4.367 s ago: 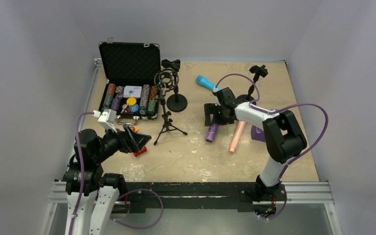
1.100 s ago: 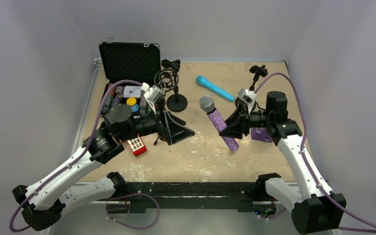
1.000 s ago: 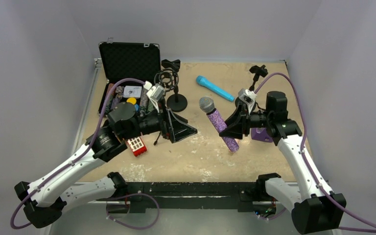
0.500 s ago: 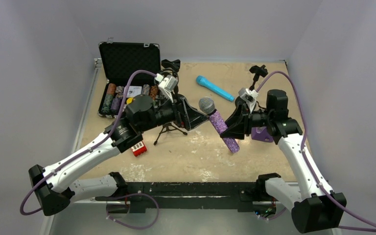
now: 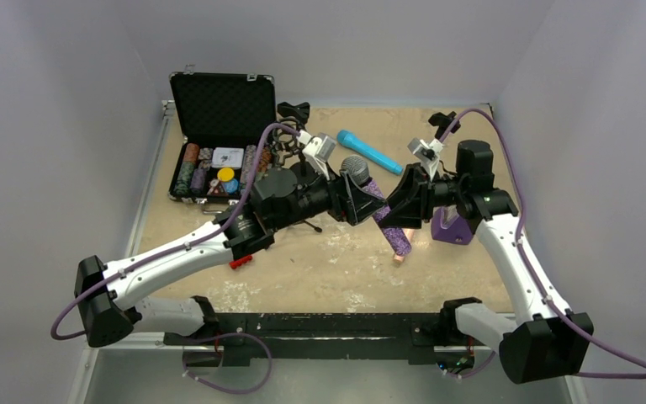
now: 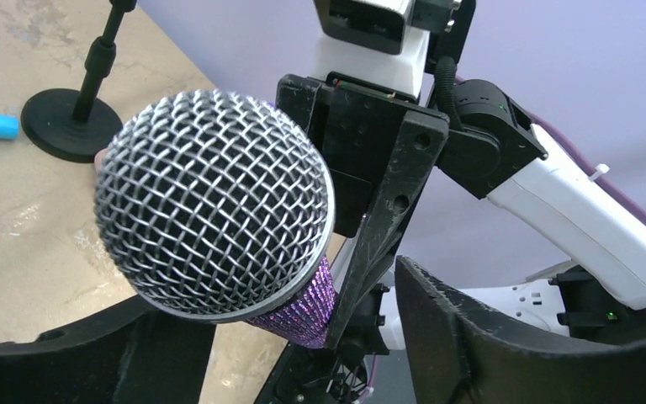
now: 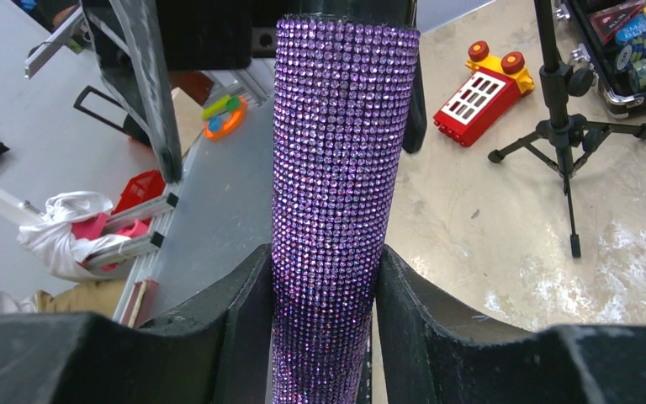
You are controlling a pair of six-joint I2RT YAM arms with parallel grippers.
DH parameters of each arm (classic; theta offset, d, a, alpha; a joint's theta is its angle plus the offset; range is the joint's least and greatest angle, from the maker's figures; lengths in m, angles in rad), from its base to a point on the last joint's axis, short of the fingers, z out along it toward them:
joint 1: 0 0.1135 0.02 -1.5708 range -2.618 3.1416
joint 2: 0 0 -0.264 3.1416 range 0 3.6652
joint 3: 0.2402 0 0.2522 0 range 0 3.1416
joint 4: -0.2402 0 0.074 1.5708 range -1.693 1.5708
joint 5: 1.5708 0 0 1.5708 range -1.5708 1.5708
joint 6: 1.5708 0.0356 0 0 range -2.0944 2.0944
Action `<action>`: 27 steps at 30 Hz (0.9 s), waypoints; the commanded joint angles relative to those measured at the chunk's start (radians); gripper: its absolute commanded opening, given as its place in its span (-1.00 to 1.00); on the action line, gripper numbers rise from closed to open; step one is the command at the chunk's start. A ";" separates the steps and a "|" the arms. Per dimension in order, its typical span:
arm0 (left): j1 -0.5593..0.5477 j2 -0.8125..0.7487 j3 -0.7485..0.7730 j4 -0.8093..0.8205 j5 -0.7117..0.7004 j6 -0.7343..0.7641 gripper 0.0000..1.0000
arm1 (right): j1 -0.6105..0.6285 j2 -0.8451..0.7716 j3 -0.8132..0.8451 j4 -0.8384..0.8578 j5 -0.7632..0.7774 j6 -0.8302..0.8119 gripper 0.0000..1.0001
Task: Attach the microphones to the stand
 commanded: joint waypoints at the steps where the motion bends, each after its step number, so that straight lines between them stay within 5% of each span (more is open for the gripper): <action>1: -0.032 0.028 0.031 0.110 -0.104 0.016 0.45 | 0.000 0.022 0.082 0.008 -0.070 0.023 -1.00; 8: -0.033 0.028 0.031 0.126 -0.209 0.008 -0.16 | 0.007 0.005 0.059 0.014 -0.061 0.019 -1.00; 11: -0.033 0.021 0.025 0.123 -0.219 0.010 -0.78 | 0.006 0.002 0.056 0.017 -0.063 0.013 -1.00; 13: -0.033 0.012 0.016 0.128 -0.219 0.013 -1.00 | 0.007 0.005 0.060 0.008 -0.060 0.003 -0.70; 16: -0.033 -0.019 -0.004 0.161 -0.221 0.030 -1.00 | 0.023 0.014 0.069 -0.066 -0.005 -0.105 0.28; 18: -0.033 -0.035 -0.008 0.182 -0.222 0.057 -1.00 | 0.054 0.029 0.089 -0.165 0.062 -0.213 0.54; 24: -0.032 -0.043 0.044 0.142 -0.200 0.144 -1.00 | 0.138 0.070 0.151 -0.345 0.156 -0.416 0.56; 27: -0.032 -0.045 0.056 0.116 -0.188 0.161 -1.00 | 0.145 0.071 0.165 -0.328 0.148 -0.395 0.22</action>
